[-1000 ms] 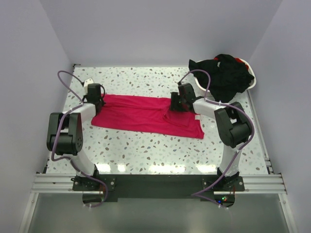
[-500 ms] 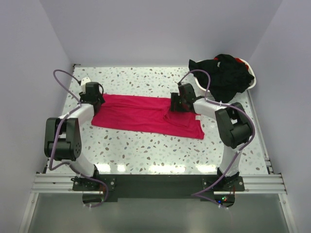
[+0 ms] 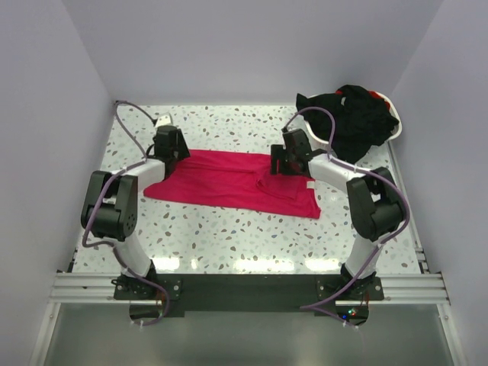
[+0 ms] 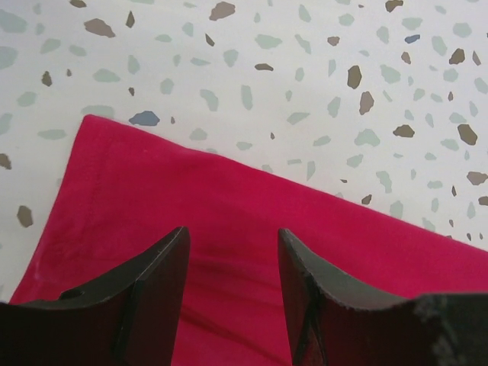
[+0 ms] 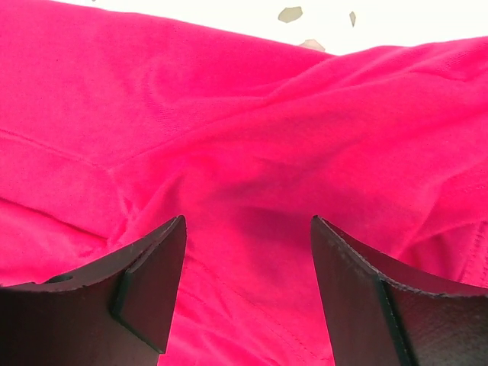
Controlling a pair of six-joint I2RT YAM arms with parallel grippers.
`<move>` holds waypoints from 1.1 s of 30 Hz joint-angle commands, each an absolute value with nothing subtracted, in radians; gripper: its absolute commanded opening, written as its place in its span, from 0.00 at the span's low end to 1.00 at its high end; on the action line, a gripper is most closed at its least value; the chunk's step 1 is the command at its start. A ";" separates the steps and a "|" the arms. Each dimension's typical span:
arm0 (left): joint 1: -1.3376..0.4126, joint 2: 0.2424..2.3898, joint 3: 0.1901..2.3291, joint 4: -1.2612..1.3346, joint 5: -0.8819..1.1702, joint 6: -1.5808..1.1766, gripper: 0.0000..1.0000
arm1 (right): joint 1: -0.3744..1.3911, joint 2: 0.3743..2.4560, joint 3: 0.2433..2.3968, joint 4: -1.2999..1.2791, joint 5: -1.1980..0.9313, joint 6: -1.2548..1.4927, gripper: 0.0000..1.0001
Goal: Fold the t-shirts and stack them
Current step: Fold the tshirt
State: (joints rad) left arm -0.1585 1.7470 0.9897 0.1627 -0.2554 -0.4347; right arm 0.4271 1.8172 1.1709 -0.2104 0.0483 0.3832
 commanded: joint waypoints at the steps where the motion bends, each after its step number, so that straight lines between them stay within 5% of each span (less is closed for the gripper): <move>1: -0.156 1.792 1.038 0.238 -0.196 -0.449 0.54 | 0.423 1.798 1.180 -0.242 0.110 0.365 0.70; 33: -0.035 1.783 0.836 0.250 -0.221 -0.606 0.56 | 0.370 1.943 1.216 -0.333 0.160 0.379 0.71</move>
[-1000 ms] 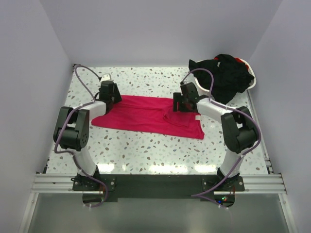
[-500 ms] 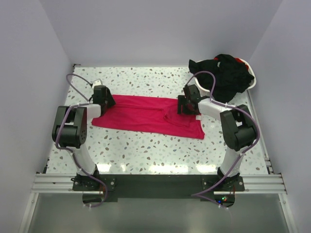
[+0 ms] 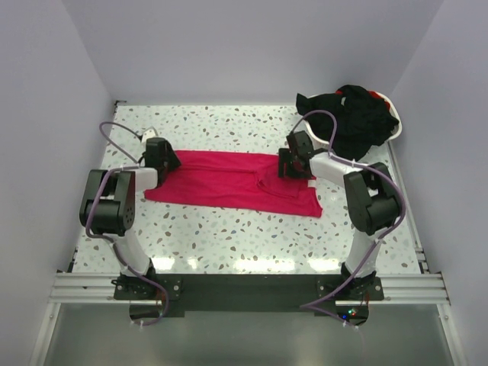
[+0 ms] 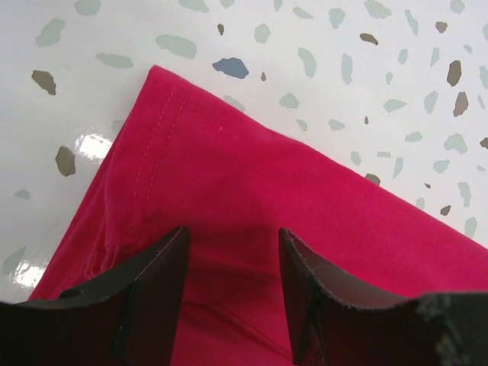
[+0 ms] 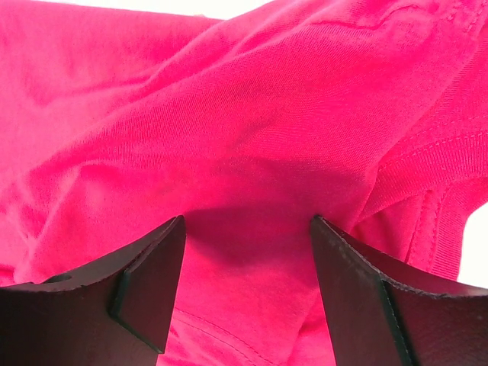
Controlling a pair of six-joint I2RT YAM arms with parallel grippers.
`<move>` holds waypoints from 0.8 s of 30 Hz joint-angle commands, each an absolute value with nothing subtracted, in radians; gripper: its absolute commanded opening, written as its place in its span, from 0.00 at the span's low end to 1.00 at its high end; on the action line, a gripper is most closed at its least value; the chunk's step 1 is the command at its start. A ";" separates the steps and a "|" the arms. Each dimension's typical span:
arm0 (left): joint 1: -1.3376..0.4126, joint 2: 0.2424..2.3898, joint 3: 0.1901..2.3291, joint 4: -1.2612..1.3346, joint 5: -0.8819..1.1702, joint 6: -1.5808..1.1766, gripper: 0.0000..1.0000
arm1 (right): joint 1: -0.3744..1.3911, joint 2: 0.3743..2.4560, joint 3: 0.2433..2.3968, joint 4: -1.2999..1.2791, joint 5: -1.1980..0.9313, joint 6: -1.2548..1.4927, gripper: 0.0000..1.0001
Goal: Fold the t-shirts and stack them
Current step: Fold the tshirt
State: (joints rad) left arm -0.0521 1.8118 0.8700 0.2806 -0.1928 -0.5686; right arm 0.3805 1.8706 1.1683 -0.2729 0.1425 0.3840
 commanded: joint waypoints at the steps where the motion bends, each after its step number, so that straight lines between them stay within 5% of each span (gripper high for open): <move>1: -0.028 1.773 0.821 0.253 -0.215 -0.609 0.56 | 0.373 1.956 1.236 -0.347 0.156 0.373 0.71; 24: -0.155 1.502 0.712 0.354 -0.224 -0.535 0.61 | 0.368 2.327 1.974 -0.588 0.121 0.276 0.72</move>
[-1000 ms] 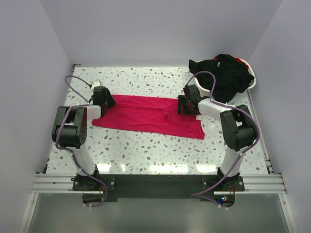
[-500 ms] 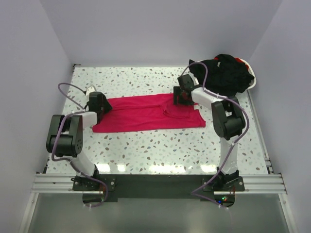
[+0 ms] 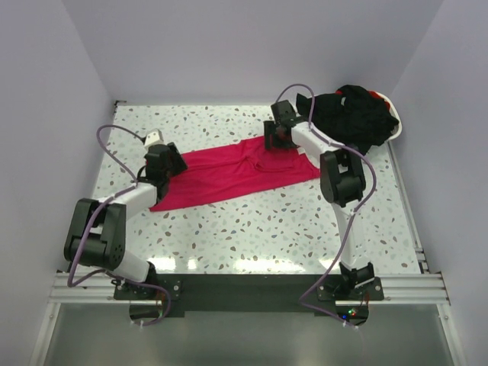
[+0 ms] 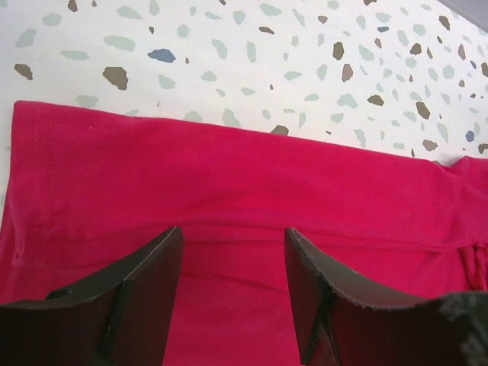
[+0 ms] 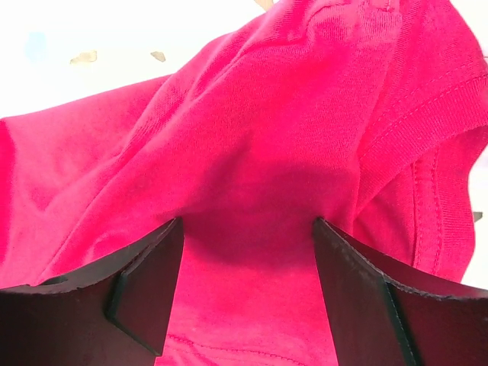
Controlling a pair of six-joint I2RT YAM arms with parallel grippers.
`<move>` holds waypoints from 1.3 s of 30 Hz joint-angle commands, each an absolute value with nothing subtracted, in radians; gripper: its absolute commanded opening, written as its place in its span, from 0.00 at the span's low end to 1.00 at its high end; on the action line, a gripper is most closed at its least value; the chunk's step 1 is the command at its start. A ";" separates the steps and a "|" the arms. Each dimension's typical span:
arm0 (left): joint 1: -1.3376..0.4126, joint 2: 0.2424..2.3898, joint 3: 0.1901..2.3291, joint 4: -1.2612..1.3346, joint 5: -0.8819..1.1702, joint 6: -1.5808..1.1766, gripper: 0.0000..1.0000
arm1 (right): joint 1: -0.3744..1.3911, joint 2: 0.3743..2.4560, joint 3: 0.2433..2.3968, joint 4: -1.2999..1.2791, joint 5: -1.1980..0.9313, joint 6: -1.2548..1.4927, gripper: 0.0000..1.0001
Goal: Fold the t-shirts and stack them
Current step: Fold the tshirt
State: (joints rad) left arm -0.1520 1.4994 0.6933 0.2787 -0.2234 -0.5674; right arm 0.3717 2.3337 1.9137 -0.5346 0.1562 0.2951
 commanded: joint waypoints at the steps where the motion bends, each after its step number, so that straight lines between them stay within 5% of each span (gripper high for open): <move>1: -0.156 1.528 0.721 0.359 -0.221 -0.535 0.61 | 0.367 2.316 1.977 -0.586 0.115 0.273 0.72; 18: -0.155 1.755 0.821 0.422 -0.195 -0.589 0.61 | 0.367 2.023 1.509 -0.365 0.031 0.348 0.73; 28: -0.153 1.784 0.769 0.402 -0.181 -0.679 0.61 | 0.365 2.174 1.598 -0.426 0.046 0.350 0.73; 39: -0.169 1.709 0.634 0.439 -0.123 -0.750 0.61 | 0.348 2.411 1.933 -0.580 0.049 0.305 0.73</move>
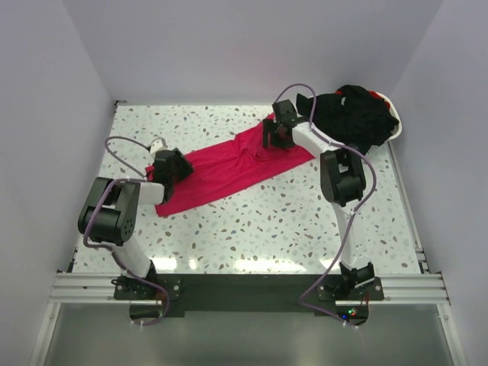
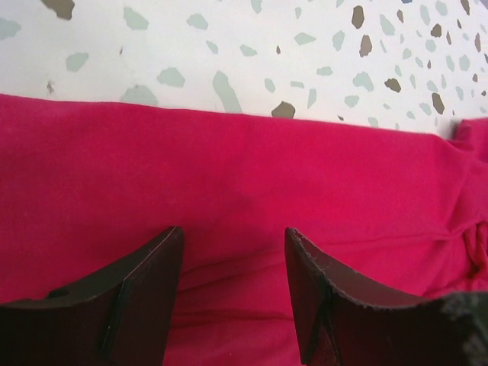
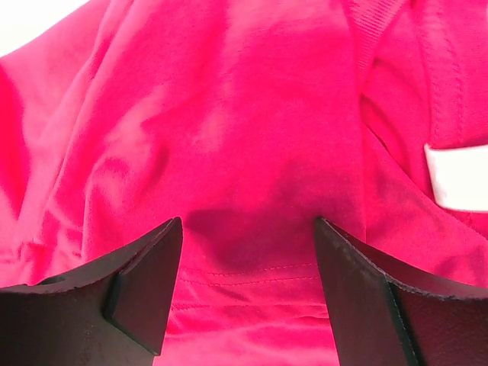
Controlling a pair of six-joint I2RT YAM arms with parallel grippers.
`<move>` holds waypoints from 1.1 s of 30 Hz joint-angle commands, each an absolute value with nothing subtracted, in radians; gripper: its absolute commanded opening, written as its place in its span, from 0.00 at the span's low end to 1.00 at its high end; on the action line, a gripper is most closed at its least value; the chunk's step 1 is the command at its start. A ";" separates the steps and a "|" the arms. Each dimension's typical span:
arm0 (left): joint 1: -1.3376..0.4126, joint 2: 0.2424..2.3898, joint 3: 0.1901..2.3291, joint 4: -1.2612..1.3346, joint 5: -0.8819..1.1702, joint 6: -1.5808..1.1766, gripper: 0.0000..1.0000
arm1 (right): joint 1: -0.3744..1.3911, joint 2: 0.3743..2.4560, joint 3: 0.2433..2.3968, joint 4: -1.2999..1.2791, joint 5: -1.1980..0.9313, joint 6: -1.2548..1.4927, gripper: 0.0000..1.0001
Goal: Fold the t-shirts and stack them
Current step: Fold the tshirt
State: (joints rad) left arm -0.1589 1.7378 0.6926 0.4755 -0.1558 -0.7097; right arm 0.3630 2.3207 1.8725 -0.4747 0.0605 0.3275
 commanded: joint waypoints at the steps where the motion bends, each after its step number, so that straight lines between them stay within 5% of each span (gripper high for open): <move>1: -0.172 1.704 0.623 0.443 -0.115 -0.758 0.61 | 0.345 2.427 1.960 -0.603 0.048 0.298 0.73; 15: -0.302 1.531 0.425 0.468 -0.182 -0.799 0.60 | 0.324 2.640 2.352 -0.698 0.003 0.232 0.85; 27: -0.405 1.272 0.374 0.367 -0.209 -0.689 0.62 | 0.321 2.470 2.293 -0.624 -0.063 0.198 0.86; 33: -0.405 1.261 0.351 0.347 -0.348 -0.670 0.63 | 0.322 2.257 2.010 -0.447 -0.136 0.241 0.86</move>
